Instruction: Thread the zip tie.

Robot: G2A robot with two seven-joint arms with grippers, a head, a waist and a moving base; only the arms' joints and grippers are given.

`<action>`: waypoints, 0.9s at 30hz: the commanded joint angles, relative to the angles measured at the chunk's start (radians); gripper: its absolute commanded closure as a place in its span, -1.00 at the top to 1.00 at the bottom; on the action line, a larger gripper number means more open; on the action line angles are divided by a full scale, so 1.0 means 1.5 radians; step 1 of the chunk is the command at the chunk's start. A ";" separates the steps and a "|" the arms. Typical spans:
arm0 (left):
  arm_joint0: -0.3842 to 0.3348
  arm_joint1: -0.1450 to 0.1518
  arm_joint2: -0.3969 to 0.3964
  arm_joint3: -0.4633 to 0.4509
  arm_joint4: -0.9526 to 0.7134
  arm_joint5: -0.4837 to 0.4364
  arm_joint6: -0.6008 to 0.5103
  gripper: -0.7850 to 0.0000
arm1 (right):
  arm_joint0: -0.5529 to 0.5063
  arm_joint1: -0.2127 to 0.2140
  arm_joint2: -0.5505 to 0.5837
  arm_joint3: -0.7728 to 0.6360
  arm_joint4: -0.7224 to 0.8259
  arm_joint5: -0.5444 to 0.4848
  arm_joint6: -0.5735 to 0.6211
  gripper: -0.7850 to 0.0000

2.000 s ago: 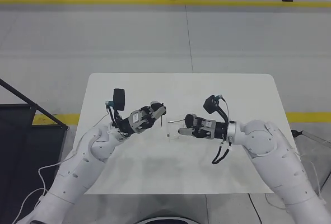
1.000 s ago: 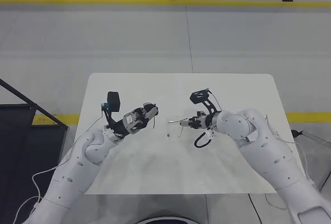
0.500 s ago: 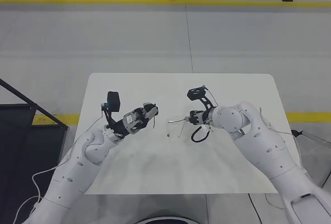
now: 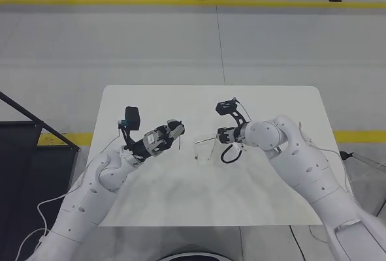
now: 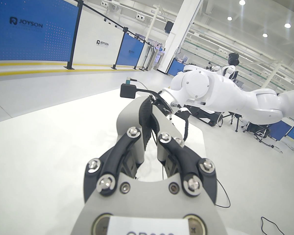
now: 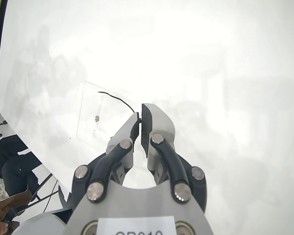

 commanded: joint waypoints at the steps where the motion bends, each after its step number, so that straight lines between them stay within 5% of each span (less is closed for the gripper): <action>1: 0.000 0.000 0.000 0.000 0.000 0.000 0.000 -1.00 | 0.002 -0.002 0.000 0.005 0.002 -0.004 0.000 -0.96; 16: 0.005 0.000 0.000 -0.010 0.002 0.011 -0.004 -1.00 | -0.017 -0.003 0.036 0.005 0.008 -0.028 -0.053 -1.00; 27: 0.003 -0.011 0.011 -0.037 0.081 0.114 0.014 -1.00 | -0.196 0.061 0.214 -0.182 0.016 -0.101 -0.086 -1.00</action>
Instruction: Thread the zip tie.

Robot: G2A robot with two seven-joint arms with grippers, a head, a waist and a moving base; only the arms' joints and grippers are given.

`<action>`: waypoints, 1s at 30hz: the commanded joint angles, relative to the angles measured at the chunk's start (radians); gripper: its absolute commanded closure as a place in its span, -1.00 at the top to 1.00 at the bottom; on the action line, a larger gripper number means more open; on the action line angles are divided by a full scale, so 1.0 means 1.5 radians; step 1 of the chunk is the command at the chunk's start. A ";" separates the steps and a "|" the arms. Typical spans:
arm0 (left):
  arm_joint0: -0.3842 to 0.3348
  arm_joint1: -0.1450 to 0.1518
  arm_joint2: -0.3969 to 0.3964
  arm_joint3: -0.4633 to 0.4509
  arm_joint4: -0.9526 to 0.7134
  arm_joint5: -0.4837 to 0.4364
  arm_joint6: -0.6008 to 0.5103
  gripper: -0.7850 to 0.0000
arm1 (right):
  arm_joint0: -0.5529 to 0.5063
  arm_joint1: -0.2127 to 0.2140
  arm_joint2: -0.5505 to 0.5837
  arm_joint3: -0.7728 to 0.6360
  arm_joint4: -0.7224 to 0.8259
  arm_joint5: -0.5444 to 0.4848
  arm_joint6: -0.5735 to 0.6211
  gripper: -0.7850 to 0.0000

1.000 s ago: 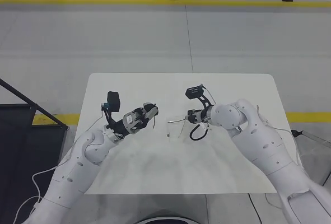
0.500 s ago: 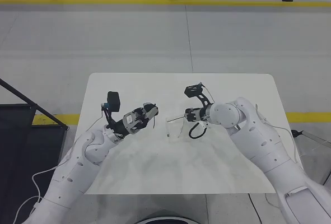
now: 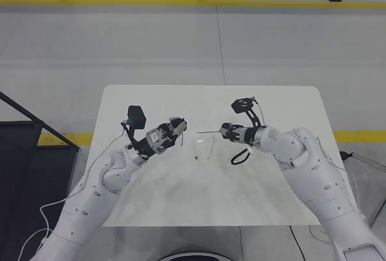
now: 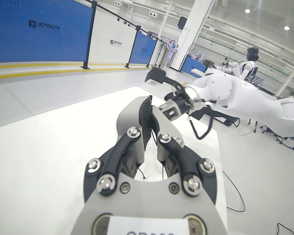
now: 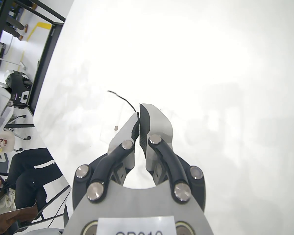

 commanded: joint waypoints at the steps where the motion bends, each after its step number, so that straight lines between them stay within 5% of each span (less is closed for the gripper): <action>1: -0.005 -0.003 0.009 0.001 0.021 0.019 0.005 -1.00 | -0.050 0.014 0.046 -0.050 0.002 -0.020 0.002 -1.00; 7: -0.014 -0.013 0.032 0.004 0.121 0.095 0.045 -1.00 | -0.170 0.042 0.147 -0.168 0.021 -0.066 0.016 -1.00; 16: -0.013 -0.015 0.039 0.012 0.133 0.098 0.064 -1.00 | -0.364 0.067 0.256 -0.350 0.007 -0.107 -0.007 -1.00; 30: -0.014 -0.026 0.064 0.016 0.142 0.143 0.062 -1.00 | -0.354 0.066 0.237 -0.343 0.033 -0.104 0.003 -1.00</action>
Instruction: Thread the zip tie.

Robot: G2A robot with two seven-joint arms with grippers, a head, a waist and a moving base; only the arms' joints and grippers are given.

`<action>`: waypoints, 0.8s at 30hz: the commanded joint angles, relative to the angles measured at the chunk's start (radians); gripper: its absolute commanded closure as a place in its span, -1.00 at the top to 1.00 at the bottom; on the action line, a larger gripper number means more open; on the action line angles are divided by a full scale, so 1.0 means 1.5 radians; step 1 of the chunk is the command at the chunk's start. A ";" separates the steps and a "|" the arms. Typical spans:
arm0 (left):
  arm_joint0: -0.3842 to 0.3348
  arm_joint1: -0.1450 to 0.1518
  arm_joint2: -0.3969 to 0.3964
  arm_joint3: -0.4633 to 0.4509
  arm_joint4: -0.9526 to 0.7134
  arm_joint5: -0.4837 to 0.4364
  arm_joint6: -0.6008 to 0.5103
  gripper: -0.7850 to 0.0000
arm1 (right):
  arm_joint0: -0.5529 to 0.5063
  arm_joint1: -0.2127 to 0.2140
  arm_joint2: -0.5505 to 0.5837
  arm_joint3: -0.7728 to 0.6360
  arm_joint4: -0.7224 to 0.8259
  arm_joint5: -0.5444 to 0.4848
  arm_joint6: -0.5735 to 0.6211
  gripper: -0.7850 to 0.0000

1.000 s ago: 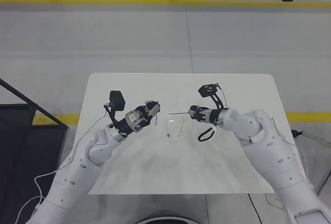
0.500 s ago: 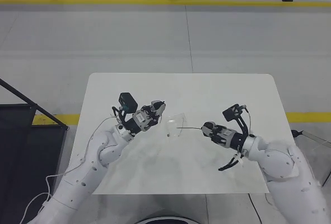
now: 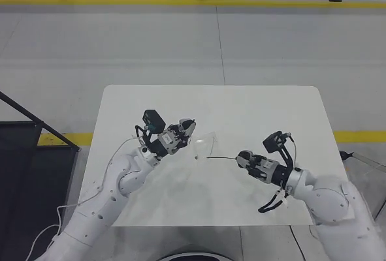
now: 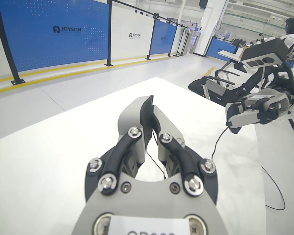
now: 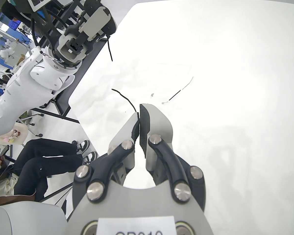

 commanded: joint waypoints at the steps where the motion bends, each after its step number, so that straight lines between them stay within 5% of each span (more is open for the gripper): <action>1: -0.005 -0.004 0.008 0.013 0.001 0.006 0.011 -1.00 | 0.016 -0.001 -0.012 0.012 0.034 0.008 0.014 -1.00; 11: -0.026 -0.023 0.043 0.079 0.041 0.009 0.118 -1.00 | 0.075 -0.005 -0.019 0.075 0.224 0.035 0.056 -1.00; 24: -0.040 -0.040 0.074 0.139 0.145 0.023 0.257 -1.00 | 0.145 -0.009 -0.054 0.146 0.317 0.095 0.101 -1.00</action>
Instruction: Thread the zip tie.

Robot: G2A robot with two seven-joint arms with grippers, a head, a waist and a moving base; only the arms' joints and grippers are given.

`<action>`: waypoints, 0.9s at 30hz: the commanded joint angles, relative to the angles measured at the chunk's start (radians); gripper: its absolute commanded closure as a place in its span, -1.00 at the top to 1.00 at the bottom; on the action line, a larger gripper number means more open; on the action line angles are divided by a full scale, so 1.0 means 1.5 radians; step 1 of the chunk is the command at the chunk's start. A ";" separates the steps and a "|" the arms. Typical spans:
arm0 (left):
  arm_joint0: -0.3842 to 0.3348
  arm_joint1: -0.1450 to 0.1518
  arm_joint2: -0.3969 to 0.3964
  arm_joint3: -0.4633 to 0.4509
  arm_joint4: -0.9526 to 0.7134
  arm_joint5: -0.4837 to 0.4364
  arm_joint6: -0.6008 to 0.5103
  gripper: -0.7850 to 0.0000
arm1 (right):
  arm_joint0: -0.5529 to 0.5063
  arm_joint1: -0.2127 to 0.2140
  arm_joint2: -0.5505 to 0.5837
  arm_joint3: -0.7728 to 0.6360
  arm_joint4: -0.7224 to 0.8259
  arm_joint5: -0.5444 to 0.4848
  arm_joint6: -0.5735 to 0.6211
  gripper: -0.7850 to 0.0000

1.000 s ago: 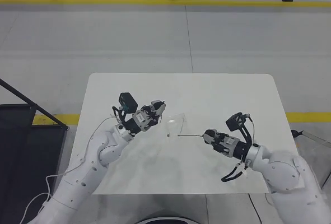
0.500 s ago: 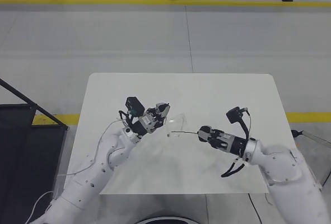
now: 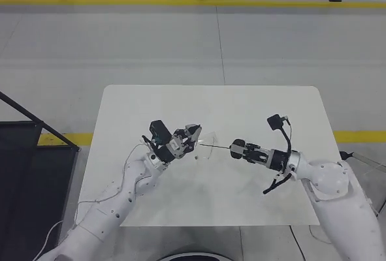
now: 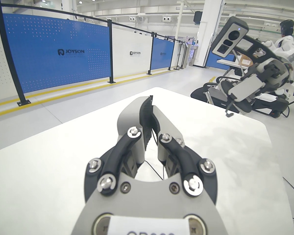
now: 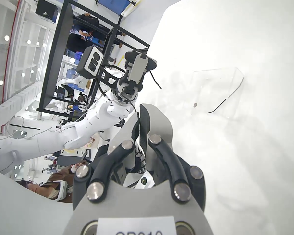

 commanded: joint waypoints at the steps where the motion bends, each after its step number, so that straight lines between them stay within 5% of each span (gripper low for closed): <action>1: -0.001 -0.002 0.002 0.005 0.008 0.007 0.015 -1.00 | 0.009 -0.001 -0.007 0.006 0.001 0.010 0.002 -1.00; 27: 0.006 -0.019 0.006 0.031 0.060 0.040 0.071 -1.00 | 0.047 -0.004 -0.032 0.042 0.002 0.083 -0.041 -1.00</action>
